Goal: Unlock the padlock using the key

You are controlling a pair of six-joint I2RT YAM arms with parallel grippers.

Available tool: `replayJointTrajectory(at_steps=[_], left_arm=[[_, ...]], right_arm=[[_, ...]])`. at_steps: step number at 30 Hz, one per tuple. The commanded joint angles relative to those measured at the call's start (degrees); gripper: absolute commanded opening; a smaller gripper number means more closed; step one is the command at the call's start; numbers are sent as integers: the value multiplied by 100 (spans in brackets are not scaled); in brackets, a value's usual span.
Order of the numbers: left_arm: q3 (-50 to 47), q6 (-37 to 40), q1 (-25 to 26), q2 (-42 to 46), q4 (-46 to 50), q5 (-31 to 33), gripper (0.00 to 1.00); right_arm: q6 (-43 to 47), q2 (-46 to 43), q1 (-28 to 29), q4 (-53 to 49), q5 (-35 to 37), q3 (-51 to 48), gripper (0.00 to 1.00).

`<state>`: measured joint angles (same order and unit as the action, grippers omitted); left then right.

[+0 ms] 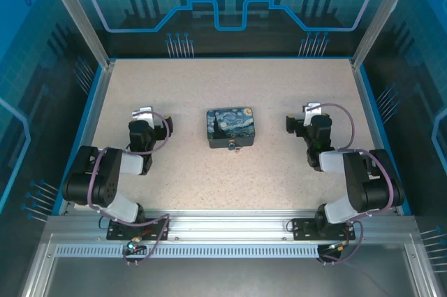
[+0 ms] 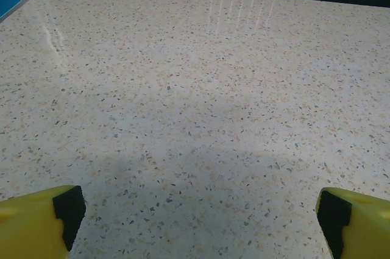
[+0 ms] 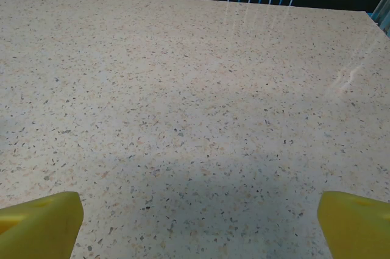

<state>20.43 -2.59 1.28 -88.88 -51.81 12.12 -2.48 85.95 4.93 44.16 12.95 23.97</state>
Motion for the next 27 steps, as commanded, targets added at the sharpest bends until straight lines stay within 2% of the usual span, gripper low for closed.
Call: replayJointTrajectory(at_steps=[1,27], left_arm=[[88,101,-21,19,-158,-78,99],[102,92,-25,20,-143,-88,99]], right_arm=[[73,9,-14,85,-58,-25,100],[37,-7,-100,65,-231,-24,100]])
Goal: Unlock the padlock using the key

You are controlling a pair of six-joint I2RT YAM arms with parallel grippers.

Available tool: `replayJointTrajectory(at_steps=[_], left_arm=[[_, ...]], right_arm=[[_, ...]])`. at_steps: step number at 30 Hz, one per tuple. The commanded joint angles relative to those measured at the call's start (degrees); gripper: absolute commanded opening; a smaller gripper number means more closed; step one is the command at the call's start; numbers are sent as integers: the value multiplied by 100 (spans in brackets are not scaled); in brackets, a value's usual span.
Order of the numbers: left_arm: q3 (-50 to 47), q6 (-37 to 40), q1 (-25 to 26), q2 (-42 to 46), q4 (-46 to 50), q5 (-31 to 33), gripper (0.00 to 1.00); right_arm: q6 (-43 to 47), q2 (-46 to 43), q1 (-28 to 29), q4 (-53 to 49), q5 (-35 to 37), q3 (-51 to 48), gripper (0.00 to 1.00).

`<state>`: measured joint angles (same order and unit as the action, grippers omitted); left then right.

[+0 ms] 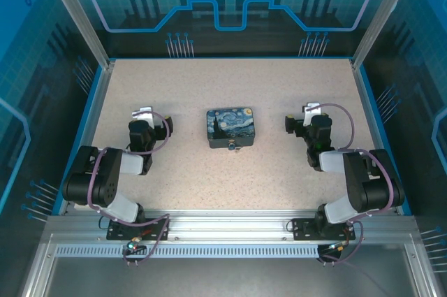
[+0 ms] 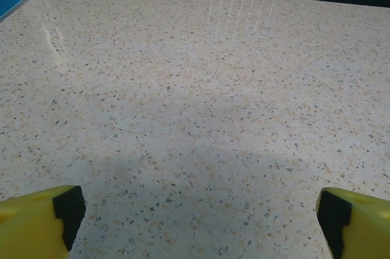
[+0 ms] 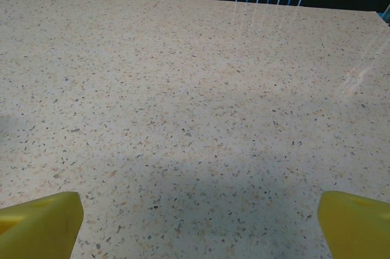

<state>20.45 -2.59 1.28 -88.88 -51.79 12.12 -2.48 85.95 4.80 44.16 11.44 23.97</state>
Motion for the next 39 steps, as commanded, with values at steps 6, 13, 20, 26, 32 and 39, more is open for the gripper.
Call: replayJointTrajectory(at_steps=[6,13,20,26,32,39], left_arm=[[236,48,51,699,654,378,99],[1388,-1072,343,1863,3662,899,99],[2457,-3112,622,1955,6216,-682,99],[2456,-3812,1405,1614,6169,-1329,99],[2703,-4063,1854,960,5900,-1634,99],[3007,-4276,2018,333,5614,-1929,99]], right_arm=[[4,-959,8,-1408,293,395,100],[-2507,-1759,-417,-5146,-224,2100,100],[-2640,-981,-99,-6871,-2733,3251,91],[-3090,-561,728,-7423,-3311,3390,83],[-3449,-158,1286,-7308,-3390,3400,77],[-3775,308,1680,-6788,-3643,3253,70]])
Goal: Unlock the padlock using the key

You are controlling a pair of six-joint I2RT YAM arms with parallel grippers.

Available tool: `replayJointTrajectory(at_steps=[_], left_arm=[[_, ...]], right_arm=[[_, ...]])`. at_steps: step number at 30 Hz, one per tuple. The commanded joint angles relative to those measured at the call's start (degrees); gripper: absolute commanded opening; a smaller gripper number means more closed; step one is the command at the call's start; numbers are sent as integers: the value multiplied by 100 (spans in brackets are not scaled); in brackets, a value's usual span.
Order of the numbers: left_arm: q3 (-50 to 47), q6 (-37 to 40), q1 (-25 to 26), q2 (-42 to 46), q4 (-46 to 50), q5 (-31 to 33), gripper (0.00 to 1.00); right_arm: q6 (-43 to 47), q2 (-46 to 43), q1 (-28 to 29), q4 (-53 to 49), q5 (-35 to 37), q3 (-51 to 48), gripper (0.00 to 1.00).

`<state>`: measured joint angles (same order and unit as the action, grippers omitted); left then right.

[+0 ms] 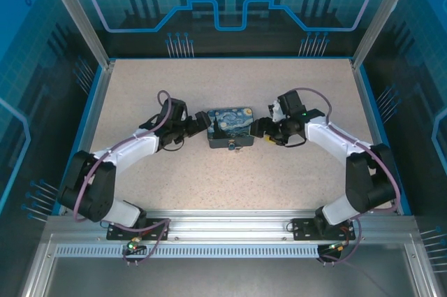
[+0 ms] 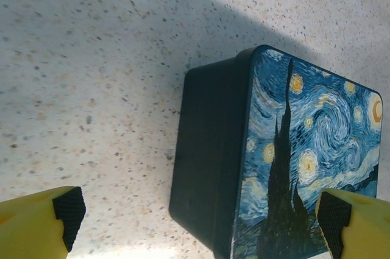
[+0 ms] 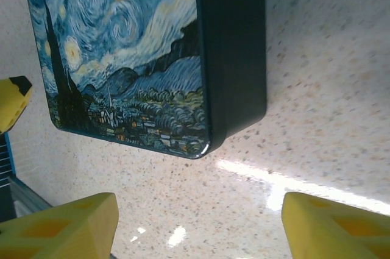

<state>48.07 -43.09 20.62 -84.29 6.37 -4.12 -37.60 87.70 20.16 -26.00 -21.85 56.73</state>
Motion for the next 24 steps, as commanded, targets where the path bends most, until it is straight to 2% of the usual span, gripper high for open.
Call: replayJointTrajectory(at_steps=[1,11,24], left_arm=[[283,-259,99,-193,-262,-353,99],[892,-376,187,-1083,-522,-763,99],[2276,-443,178,-2423,-547,-948,99]], right_arm=[[-304,203,200,319,-342,-16,69],[-546,994,383,682,-459,409,56],[-546,2099,341,570,-680,1596,53]])
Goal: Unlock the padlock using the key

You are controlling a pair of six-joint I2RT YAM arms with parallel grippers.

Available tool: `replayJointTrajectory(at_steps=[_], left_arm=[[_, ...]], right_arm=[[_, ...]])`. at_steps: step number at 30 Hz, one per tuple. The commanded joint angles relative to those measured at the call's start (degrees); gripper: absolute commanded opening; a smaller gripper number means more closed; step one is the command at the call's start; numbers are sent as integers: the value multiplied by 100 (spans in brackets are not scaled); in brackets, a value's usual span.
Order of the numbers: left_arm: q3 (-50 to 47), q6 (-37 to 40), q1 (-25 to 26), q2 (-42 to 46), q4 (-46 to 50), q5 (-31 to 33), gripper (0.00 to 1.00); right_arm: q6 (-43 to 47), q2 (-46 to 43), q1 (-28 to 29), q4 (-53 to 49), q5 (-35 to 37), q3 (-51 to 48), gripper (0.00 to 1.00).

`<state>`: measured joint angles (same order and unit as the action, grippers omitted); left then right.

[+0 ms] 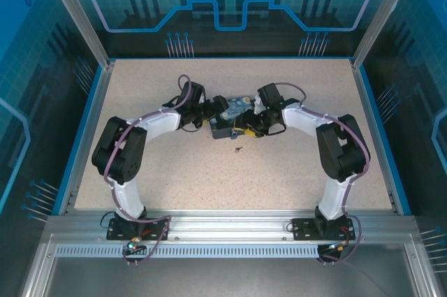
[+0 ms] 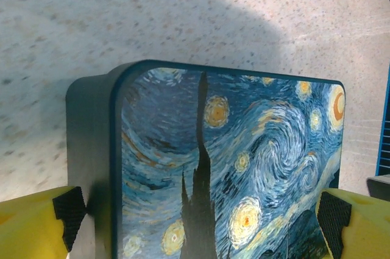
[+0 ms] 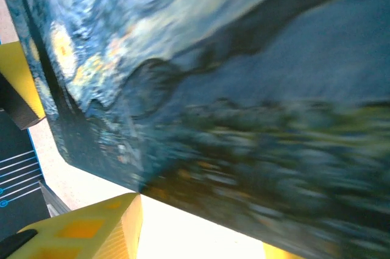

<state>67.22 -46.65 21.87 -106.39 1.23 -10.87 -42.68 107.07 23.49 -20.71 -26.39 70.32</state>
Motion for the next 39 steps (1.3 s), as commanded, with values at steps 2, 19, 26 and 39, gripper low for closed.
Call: replayJointTrajectory(at_steps=[2,19,26,39], left_arm=[[541,-81,54,-336,4,-316,99],[-465,36,-264,729,79,84,99],[-922,-10,-279,1549,426,489,99],[-1547,-336,-665,2945,808,912,99]], right_arm=[[-39,248,-15,19,-226,338,54],[177,-856,112,-131,271,-607,65],[-20,-457,639,-56,295,-105,65],[-319,807,991,-203,232,1363,65]])
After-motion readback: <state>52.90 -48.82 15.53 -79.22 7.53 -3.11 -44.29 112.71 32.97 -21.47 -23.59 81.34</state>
